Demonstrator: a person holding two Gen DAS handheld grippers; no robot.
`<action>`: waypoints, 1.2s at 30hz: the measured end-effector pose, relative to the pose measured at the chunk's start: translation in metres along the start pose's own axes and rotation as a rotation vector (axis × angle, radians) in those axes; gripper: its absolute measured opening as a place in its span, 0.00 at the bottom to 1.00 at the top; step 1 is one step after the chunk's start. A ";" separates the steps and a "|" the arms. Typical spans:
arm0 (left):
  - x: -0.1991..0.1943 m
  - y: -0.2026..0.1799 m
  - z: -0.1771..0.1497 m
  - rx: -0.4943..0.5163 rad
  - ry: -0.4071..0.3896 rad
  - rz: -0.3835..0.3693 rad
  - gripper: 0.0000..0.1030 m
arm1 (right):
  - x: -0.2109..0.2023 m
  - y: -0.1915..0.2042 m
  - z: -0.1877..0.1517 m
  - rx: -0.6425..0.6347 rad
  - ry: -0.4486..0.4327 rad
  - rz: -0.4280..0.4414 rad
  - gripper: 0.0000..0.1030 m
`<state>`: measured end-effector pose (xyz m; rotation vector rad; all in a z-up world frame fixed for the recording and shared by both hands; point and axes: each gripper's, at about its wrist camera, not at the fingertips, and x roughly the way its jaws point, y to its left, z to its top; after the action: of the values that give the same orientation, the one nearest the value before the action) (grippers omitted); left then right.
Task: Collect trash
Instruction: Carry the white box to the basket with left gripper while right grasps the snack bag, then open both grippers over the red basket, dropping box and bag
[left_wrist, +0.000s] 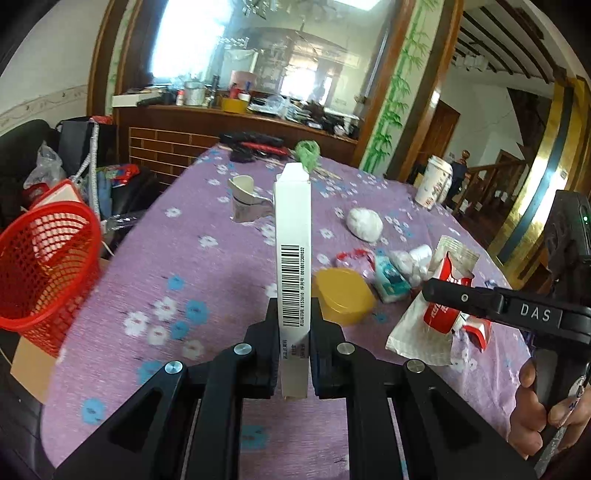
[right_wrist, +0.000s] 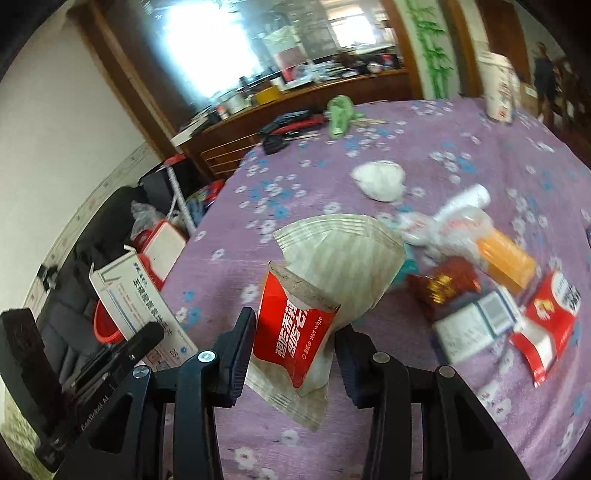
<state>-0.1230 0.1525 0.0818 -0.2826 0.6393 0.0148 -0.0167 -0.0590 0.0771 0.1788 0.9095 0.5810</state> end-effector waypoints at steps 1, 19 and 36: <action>-0.004 0.005 0.002 -0.008 -0.009 0.009 0.12 | 0.002 0.007 0.003 -0.012 0.008 0.015 0.44; -0.057 0.192 0.036 -0.235 -0.113 0.289 0.12 | 0.113 0.239 0.050 -0.323 0.086 0.232 0.44; -0.058 0.252 0.024 -0.355 -0.154 0.342 0.50 | 0.171 0.293 0.043 -0.372 0.122 0.259 0.63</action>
<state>-0.1807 0.4056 0.0701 -0.5064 0.5232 0.4782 -0.0182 0.2824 0.0977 -0.0774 0.8849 0.9984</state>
